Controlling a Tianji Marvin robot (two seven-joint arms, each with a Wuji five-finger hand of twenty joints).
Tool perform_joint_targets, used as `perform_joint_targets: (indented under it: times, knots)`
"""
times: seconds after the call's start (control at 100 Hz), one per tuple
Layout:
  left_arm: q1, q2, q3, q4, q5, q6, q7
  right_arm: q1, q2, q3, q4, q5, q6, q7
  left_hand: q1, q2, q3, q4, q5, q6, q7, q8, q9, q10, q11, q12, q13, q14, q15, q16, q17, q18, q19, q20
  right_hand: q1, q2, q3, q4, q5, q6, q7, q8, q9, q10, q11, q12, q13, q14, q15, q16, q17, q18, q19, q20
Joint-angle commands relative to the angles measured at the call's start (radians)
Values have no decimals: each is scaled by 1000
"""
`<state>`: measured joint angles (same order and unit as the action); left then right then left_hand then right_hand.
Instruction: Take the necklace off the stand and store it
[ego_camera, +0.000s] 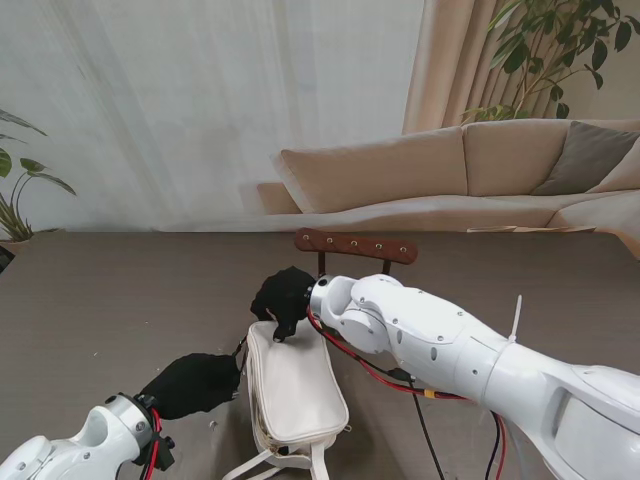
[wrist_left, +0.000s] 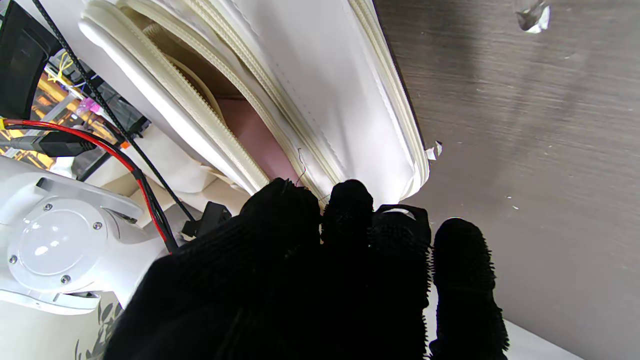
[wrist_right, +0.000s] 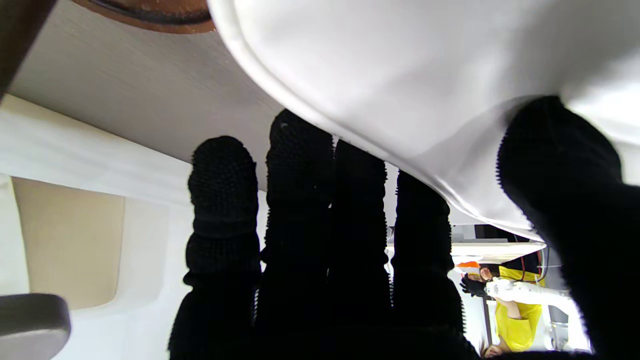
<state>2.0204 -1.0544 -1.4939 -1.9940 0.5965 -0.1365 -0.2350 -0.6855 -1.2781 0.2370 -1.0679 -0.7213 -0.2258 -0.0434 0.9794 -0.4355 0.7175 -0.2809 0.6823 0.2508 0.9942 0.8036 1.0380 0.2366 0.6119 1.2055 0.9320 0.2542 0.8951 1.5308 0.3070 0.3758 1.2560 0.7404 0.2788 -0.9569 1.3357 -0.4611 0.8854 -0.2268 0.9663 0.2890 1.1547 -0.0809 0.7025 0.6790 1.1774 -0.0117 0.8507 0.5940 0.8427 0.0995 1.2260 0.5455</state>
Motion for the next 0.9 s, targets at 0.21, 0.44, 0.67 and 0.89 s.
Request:
perform_joint_targets:
  times: [0.21,0.44,0.67,0.89]
  knots:
    - [9,-2,-9,-8,3,-11,-20,7,13,-12,6,32,28,103,39,13,5,33,51,-48,110,14,31,0,5,1,-1,4,-12,3,-15,-14,2,-6,153,-67,171,133,118,-88,232,143,77,10,59,61,125,-13,98,41,-164,-45,79,12]
    - [49,0,-12,-39,12,-21,-26,28,8,-23,39,56,57,138,38,14,4,33,52,-48,109,14,31,-2,4,0,0,4,-12,3,-15,-14,2,-6,159,-66,174,138,123,-69,228,169,93,25,62,70,143,-16,121,52,-126,-52,88,15]
    - [113,-5,-38,-94,43,-37,-4,30,2,-33,50,60,83,146,37,15,3,33,51,-50,109,14,32,-4,4,0,0,0,-12,3,-15,-15,2,-6,161,-64,179,139,127,-63,221,182,100,31,62,78,143,-20,147,63,-108,-54,91,17]
    - [158,-15,-70,-122,67,-48,41,18,17,-22,19,45,110,148,36,14,3,33,51,-52,109,15,32,-6,4,0,0,-1,-11,3,-12,-18,3,-6,158,-70,186,142,127,-59,222,199,103,34,65,89,144,-23,169,69,-100,-55,95,22]
